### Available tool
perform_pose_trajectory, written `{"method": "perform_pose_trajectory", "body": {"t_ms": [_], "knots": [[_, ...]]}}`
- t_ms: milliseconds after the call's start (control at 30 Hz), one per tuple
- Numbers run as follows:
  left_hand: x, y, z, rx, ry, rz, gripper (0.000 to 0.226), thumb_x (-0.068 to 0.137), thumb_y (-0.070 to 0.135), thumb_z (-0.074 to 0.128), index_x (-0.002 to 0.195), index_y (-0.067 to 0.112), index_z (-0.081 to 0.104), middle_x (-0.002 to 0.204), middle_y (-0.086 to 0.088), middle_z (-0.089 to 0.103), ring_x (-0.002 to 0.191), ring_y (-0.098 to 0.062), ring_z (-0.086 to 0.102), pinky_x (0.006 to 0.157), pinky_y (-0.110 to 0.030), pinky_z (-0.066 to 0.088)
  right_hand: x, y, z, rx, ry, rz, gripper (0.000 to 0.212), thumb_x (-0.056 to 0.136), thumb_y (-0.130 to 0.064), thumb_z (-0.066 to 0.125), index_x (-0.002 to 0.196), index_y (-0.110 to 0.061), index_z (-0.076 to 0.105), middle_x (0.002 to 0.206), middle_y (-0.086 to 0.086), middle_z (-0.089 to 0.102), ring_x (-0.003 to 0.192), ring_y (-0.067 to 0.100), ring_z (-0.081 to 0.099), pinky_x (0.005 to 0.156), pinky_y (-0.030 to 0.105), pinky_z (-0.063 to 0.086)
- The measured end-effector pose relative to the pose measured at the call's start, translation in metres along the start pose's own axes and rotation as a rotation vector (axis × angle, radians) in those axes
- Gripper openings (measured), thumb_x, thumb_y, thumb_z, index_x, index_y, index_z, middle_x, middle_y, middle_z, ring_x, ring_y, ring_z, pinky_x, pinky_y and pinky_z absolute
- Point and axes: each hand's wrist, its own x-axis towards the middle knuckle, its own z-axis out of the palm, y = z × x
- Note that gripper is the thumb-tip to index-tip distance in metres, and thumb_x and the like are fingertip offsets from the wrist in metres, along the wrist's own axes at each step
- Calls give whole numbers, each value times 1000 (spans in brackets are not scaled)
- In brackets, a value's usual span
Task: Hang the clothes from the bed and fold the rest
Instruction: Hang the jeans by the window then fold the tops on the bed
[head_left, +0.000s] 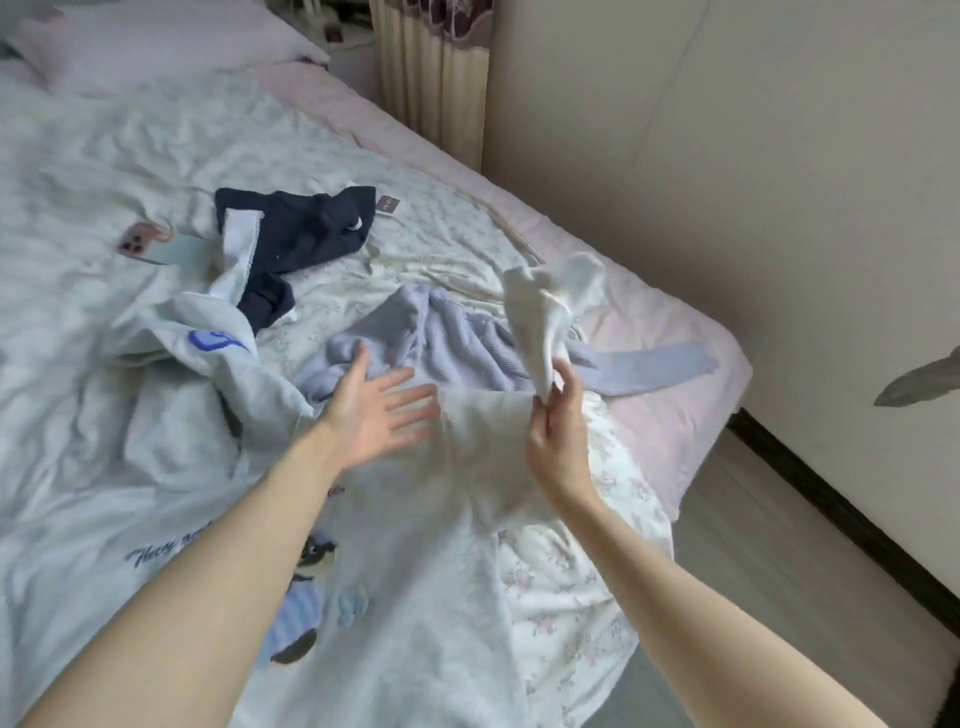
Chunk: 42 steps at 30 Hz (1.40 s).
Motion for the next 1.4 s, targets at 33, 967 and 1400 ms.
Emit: {"method": "perform_pose_trajectory", "body": {"t_ms": [33, 967, 1400], "knots": [[-14, 6, -20, -104, -22, 26, 77, 83, 74, 31, 120, 9, 51, 112, -19, 66, 102, -39, 62, 89, -55, 47, -20, -7, 15, -52, -120, -105, 47, 87, 9, 38, 133, -4, 37, 117, 3, 53, 89, 5, 55, 77, 17, 39], [-162, -93, -278, 827, 1078, 390, 41, 85, 13, 52, 125, 12, 47, 129, -12, 51, 121, -31, 41, 97, -39, 31, -227, -18, 204, -739, -1162, -237, 46, 98, -20, 35, 143, -30, 32, 153, -6, 27, 142, 15, 19, 114, 40, 17], [-210, -139, -370, 949, 1038, -77, 52, 85, 36, 56, 128, 12, 41, 138, -14, 39, 125, -35, 38, 98, -46, 35, -312, -68, 268, -621, -1139, -479, 31, 93, -16, 40, 116, -13, 60, 112, 5, 59, 111, 21, 48, 91, 29, 37]]}}
